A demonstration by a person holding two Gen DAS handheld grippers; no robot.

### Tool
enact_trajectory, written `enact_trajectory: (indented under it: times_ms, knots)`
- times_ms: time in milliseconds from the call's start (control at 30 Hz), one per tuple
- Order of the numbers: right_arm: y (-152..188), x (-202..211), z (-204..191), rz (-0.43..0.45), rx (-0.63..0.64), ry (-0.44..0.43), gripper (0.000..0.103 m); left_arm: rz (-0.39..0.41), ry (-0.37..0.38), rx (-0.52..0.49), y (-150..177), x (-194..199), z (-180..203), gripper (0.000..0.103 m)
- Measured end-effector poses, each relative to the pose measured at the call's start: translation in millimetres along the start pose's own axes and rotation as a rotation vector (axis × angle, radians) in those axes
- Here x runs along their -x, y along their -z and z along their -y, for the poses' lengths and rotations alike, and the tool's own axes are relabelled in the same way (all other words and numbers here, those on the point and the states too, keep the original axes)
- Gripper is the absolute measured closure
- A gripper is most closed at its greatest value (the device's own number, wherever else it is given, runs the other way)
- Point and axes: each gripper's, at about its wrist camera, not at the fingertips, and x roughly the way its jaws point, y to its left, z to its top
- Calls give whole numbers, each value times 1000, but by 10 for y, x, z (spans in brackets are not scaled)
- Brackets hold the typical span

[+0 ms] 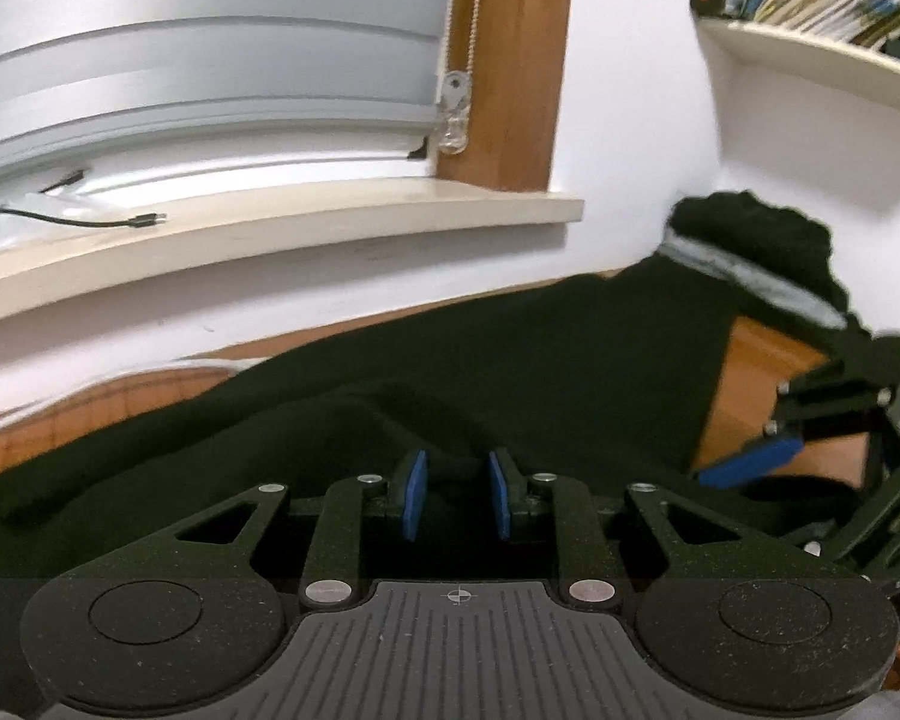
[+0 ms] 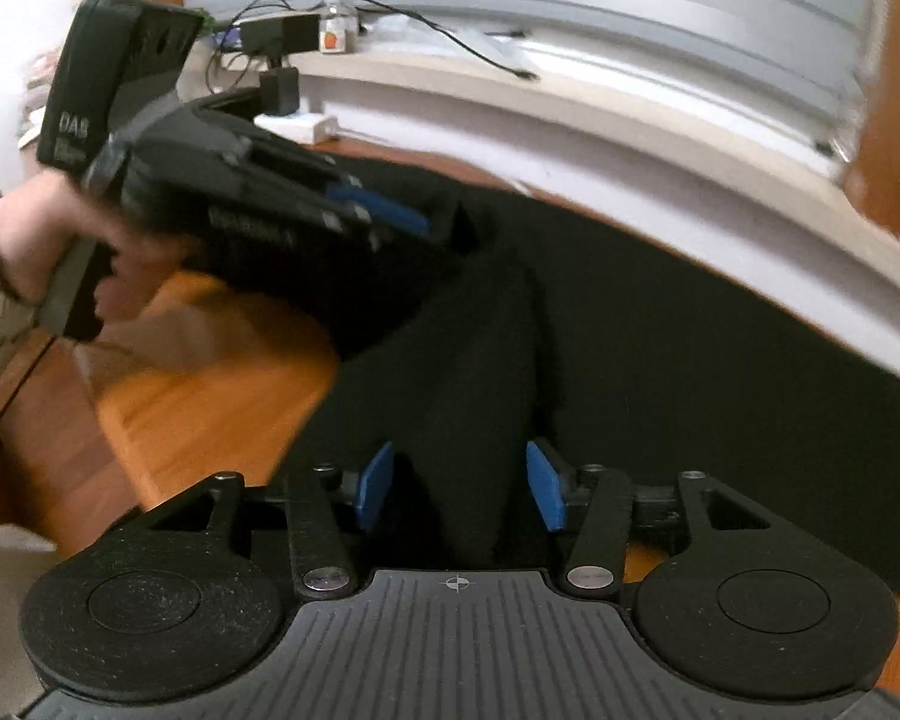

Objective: Fold clothes

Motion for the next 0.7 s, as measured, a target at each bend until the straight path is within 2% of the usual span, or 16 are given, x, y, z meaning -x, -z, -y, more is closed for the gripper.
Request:
enact_trajectory:
  times_ms: [100,133,167,267,367,533,600,667,700]
  knots:
    - [214,81,75,-17,-27,-1,54,9,23,5,30,13,92,71]
    - [273,86,108,-16,-32,-9,63,7,27,3,37,3,122,71]
    - [316,94,140,-13,-40,-14,81,4,30,1,42,-12,150,71]
    - [330,137,226,1,-50,-22,90,-1,38,-10,43,-49,219,71]
    - [147,245,327,31,0,29,91,1,38,-27,10,-55,263,71]
    - [-379,311,710,109,90,198,91,5,42,-43,-60,-100,293,71]
    - [-559,112,961,93,81,227,87,7,44,-49,-88,-119,304,71]
    - [-601,-122,1127,36,32,233,70,3,47,-54,-107,-159,309,71]
    - [-614,-236,1203,7,7,236,68,-5,49,-56,-101,-209,302,71]
